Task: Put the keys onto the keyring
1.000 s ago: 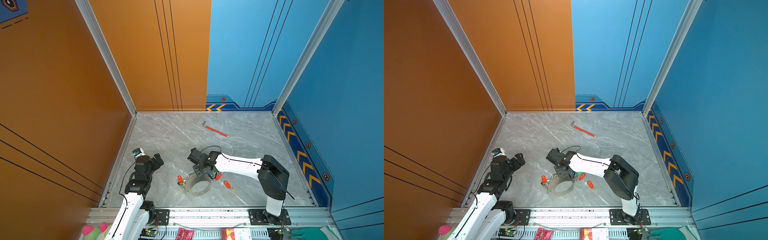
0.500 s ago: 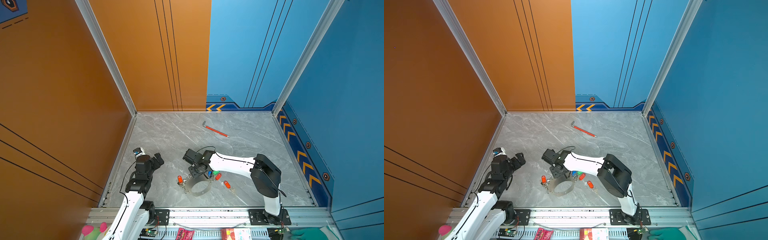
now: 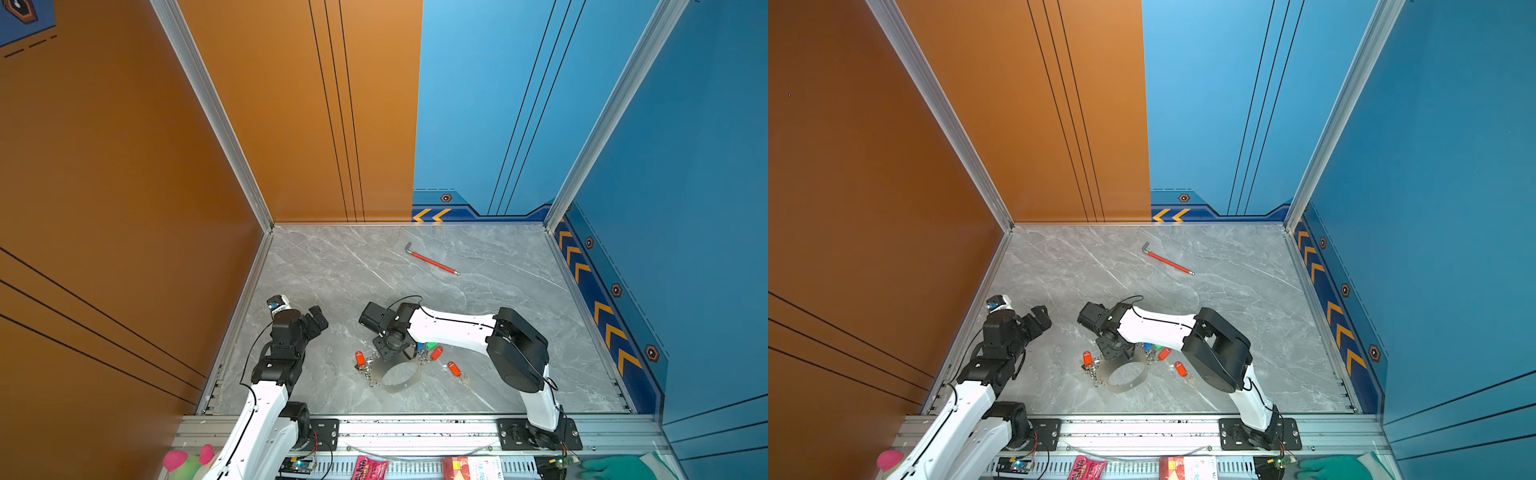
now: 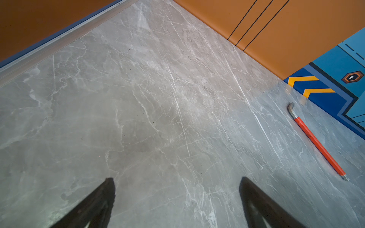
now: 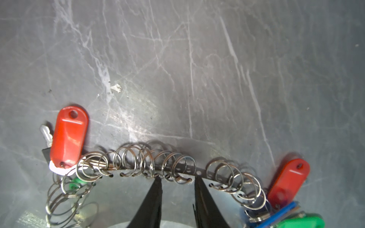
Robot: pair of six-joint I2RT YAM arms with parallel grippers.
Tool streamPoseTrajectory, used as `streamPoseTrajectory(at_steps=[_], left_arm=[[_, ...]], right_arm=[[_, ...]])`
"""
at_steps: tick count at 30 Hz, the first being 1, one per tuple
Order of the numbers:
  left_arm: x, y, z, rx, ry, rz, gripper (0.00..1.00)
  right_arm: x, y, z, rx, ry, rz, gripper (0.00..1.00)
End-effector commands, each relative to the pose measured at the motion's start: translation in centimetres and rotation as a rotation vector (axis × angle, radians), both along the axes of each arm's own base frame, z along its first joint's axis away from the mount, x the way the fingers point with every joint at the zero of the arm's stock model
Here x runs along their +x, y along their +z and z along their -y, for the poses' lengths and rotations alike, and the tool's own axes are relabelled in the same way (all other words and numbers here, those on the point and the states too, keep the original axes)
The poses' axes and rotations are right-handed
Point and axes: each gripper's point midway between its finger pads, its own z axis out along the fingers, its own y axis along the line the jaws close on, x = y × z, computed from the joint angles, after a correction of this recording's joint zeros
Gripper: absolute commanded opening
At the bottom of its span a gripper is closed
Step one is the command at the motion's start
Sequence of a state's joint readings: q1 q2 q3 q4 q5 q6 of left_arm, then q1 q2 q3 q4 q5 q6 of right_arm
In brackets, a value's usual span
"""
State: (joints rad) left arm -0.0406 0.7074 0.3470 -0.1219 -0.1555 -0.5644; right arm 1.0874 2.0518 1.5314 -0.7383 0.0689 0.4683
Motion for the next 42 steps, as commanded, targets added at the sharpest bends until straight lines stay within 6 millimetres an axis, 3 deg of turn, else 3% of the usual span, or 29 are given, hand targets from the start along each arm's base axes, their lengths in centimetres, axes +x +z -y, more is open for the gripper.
streamPoseTrajectory(at_steps=[1, 12, 23, 31, 35, 42], left_arm=[[0.2, 0.1, 0.4, 0.005, -0.026, 0.006, 0.98], [0.3, -0.1, 0.4, 0.003, -0.028, 0.001, 0.98], [0.3, -0.3, 0.4, 0.002, -0.031, -0.006, 0.98], [0.4, -0.4, 0.5, 0.001, -0.033, -0.007, 0.98], [0.4, -0.4, 0.5, 0.0, -0.035, -0.008, 0.98], [0.4, -0.4, 0.5, -0.001, -0.036, -0.008, 0.98]], right_arm=[[0.1, 0.0, 0.6, -0.055, 0.005, 0.018, 0.29], [1.0, -1.1, 2.1, -0.145, -0.033, 0.051, 0.22], [1.1, 0.1, 1.9, -0.133, -0.026, 0.09, 0.22], [2.1, 2.7, 2.7, -0.092, -0.079, 0.135, 0.28], [2.3, 2.5, 3.3, -0.088, -0.108, 0.119, 0.34], [2.1, 1.8, 2.8, -0.058, -0.121, 0.078, 0.34]])
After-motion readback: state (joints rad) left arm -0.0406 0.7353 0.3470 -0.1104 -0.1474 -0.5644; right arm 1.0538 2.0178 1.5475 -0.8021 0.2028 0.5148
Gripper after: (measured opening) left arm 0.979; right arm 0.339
